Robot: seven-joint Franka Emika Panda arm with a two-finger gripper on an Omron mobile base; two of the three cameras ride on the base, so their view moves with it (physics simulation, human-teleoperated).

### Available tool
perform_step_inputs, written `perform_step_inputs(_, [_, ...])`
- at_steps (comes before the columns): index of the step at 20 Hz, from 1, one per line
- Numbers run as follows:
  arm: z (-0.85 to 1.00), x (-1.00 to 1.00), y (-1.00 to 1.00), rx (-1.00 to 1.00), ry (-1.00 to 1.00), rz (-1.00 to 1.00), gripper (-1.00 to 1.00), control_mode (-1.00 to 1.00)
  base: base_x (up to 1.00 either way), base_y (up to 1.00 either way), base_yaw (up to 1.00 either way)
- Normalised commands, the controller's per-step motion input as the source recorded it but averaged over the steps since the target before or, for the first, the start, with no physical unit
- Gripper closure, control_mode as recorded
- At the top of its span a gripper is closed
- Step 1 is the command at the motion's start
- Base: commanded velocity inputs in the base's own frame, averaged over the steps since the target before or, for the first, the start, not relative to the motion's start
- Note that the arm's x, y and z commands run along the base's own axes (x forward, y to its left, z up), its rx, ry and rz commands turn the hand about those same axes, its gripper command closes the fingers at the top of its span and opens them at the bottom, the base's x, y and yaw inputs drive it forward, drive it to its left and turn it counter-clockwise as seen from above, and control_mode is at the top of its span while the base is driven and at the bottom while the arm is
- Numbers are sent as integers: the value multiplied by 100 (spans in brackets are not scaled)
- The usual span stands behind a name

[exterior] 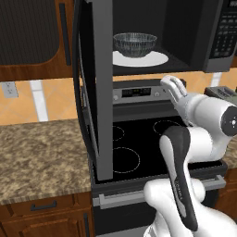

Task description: Open the microwave, place the bowl with waffle inside the microwave, then close the microwave door and turn it on.

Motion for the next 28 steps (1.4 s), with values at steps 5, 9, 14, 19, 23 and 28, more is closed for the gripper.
perform_step_inputs(5, [-17, 4, 43, -24, -12, -5, -100, -100, 0, 0, 0])
perform_step_inputs(9, [-16, 40, 15, -23, -8, -13, -100, -100, 0, 0, 0])
perform_step_inputs(14, [-29, 45, 5, -20, -7, -11, -100, -100, 0, 0, 0])
perform_step_inputs(19, [-52, 30, 8, -24, -13, -7, -100, -100, 0, 0, 0])
perform_step_inputs(23, [-43, 19, 33, -24, -17, -4, -100, -100, 0, 0, 0])
perform_step_inputs(28, [-31, -1, 53, -20, -13, -4, -100, -100, 0, 0, 0])
